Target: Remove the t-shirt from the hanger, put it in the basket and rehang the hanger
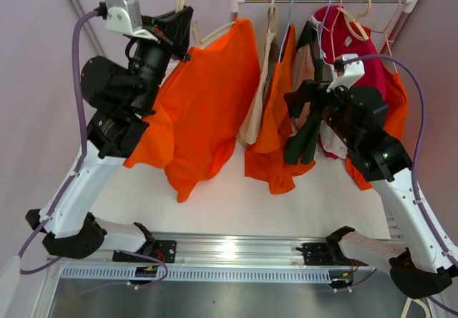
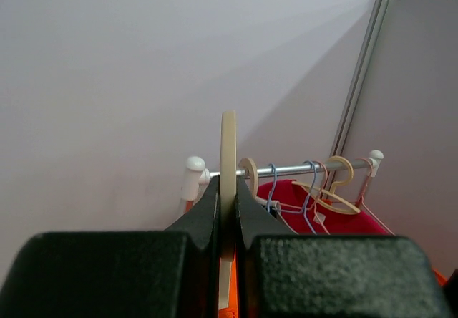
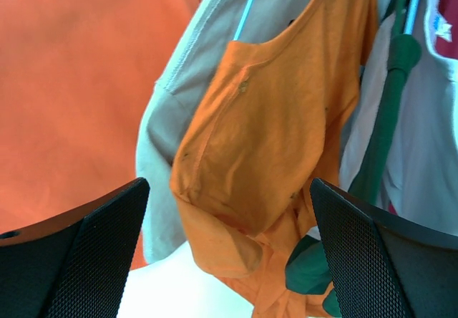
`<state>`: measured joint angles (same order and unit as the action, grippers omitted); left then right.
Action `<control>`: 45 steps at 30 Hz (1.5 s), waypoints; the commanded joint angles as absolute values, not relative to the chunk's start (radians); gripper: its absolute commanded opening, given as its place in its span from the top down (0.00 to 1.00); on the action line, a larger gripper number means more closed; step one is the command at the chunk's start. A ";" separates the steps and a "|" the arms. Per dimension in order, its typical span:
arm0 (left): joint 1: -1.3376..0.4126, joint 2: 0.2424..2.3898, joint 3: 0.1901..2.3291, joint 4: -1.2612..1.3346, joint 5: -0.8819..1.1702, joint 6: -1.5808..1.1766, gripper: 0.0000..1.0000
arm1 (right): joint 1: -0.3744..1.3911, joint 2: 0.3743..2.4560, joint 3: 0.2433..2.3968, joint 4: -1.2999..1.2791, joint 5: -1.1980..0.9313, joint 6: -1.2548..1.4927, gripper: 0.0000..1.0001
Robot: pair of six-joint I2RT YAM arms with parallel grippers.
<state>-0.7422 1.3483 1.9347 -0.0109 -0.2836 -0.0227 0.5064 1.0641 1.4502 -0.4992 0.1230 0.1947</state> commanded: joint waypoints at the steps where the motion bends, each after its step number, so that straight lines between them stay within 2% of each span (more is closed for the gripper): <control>1: -0.756 1.270 1.820 -0.006 -0.320 -0.089 0.99 | 0.506 1.054 1.480 -0.468 0.061 0.201 0.01; 10: -0.791 1.137 1.672 0.038 -0.619 0.006 0.99 | 0.540 1.066 1.491 -0.477 -0.119 0.189 0.01; 17: -0.811 1.236 1.664 0.262 -0.970 0.302 0.99 | 0.649 1.107 1.517 -0.482 -0.205 0.209 0.00; 20: -0.811 1.291 1.701 0.380 -1.041 0.441 0.99 | 0.699 1.140 1.557 -0.497 -0.222 0.206 0.01; 23: -0.801 1.377 1.753 0.530 -1.075 0.627 0.99 | 0.733 1.164 1.581 -0.503 -0.255 0.207 0.01; 27: -0.767 1.520 1.902 0.546 -1.121 0.756 0.99 | 0.804 1.180 1.588 -0.502 -0.302 0.175 0.01; 30: -0.750 1.594 1.966 0.526 -1.120 0.765 0.99 | 0.889 1.175 1.571 -0.491 -0.262 0.128 0.01; 37: -0.739 1.683 2.071 0.474 -1.094 0.772 0.99 | 0.940 1.164 1.546 -0.459 -0.278 0.124 0.01; 45: -0.739 1.666 2.025 0.452 -1.091 0.735 0.99 | 0.951 1.180 1.597 -0.465 -0.238 0.107 0.00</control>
<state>-0.7437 1.6985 2.0228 0.4366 -1.0973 0.7334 0.9417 1.1778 1.5417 -0.4950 -0.2516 0.1268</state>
